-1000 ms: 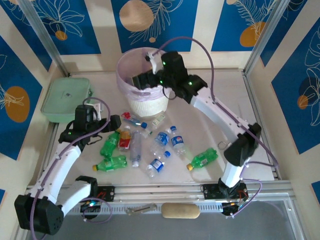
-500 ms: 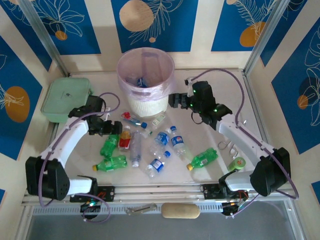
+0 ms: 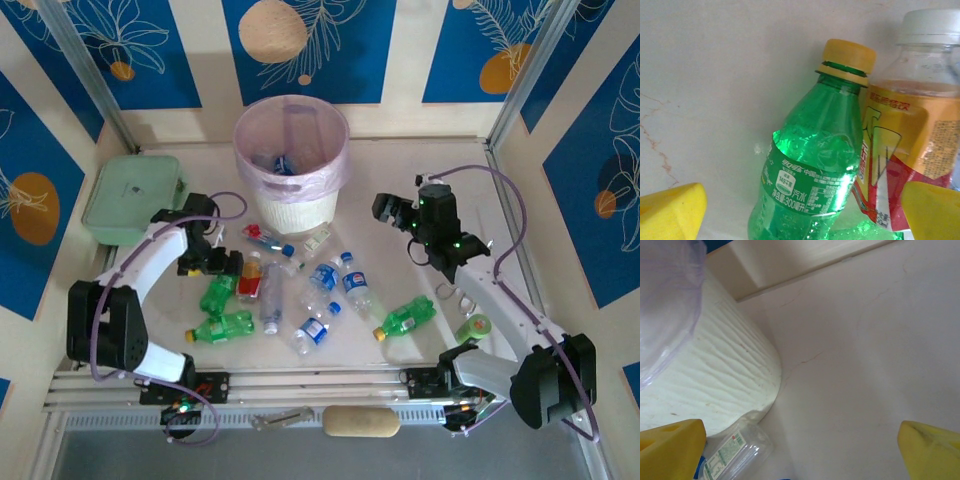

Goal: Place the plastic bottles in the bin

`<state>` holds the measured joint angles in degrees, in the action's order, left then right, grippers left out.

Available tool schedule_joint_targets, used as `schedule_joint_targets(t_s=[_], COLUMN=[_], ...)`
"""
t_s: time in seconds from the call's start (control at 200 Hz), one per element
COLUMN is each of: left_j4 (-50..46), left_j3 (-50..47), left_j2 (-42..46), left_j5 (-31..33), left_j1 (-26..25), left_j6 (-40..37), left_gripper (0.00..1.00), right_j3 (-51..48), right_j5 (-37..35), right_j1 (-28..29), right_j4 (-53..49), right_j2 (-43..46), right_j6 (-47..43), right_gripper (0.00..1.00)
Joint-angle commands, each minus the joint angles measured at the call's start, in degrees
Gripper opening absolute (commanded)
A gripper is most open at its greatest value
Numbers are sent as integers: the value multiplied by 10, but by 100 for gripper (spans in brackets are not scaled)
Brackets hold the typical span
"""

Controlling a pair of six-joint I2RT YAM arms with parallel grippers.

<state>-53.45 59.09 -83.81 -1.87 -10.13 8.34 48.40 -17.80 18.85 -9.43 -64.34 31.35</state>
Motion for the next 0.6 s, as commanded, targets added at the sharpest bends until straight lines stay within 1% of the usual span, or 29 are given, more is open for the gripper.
schedule_joint_targets(t_s=[0.0,0.17,0.34,0.465,0.595], left_j4=[-19,-16,-5,8,24], left_j3=[15,11,3,-3,-14], left_j2=[-19,-53,-77,-95,-105], left_j5=[14,24,-2,-8,5], left_j1=[4,0,-1,-5,-16], left_j6=[-16,-15,-4,3,11], left_gripper=[99,99,99,99,97], right_j3=[-17,-26,-36,-42,-47], right_j5=[1,7,11,12,14], right_j1=[-9,-19,-29,-37,-43], right_j4=[22,28,36,41,41], right_j2=[11,16,21,23,26], right_j6=[29,35,42,49,52], right_gripper=[99,99,99,99,99])
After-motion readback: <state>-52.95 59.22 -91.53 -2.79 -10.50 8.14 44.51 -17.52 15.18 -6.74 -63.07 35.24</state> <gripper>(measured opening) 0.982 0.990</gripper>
